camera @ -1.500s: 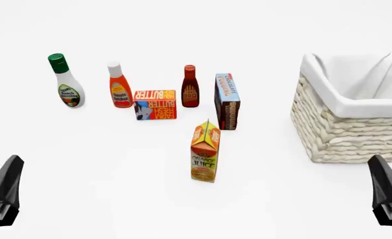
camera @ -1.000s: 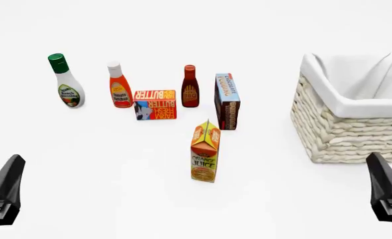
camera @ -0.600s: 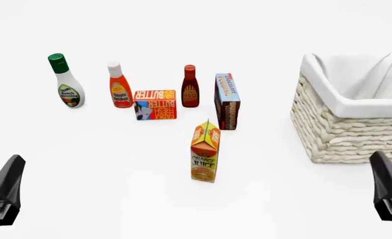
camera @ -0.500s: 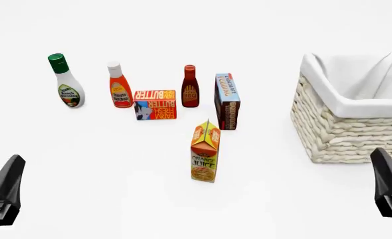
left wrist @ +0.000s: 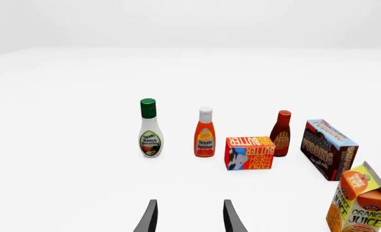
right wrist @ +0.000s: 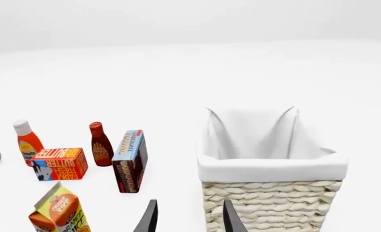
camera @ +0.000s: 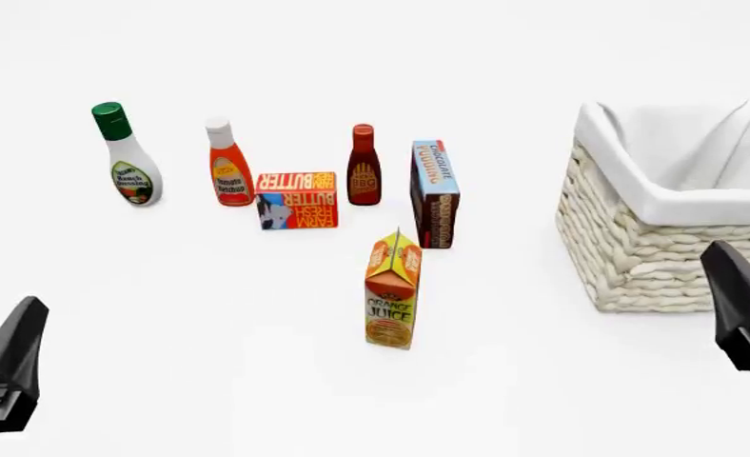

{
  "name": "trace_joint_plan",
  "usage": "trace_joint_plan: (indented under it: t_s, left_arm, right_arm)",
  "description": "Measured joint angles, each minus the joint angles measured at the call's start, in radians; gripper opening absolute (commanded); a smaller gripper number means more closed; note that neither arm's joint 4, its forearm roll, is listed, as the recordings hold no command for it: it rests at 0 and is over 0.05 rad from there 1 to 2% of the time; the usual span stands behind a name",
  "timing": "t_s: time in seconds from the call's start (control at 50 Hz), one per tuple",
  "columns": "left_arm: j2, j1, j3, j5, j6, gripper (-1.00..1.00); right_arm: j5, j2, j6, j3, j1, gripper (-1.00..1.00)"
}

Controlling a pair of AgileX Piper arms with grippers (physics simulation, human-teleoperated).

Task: Pick the orange juice and place it in the basket.

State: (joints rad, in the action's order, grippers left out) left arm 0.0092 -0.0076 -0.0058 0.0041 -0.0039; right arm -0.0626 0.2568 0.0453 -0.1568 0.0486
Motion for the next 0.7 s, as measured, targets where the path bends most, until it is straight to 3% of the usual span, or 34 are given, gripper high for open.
trace_joint_plan:
  t_s: [0.7]
  left_arm:
    - [-0.002, 0.000, 0.001, 0.001, 0.000, 1.00]
  right_arm:
    - [0.105, 0.344, 0.162, -0.326, 0.148, 1.00]
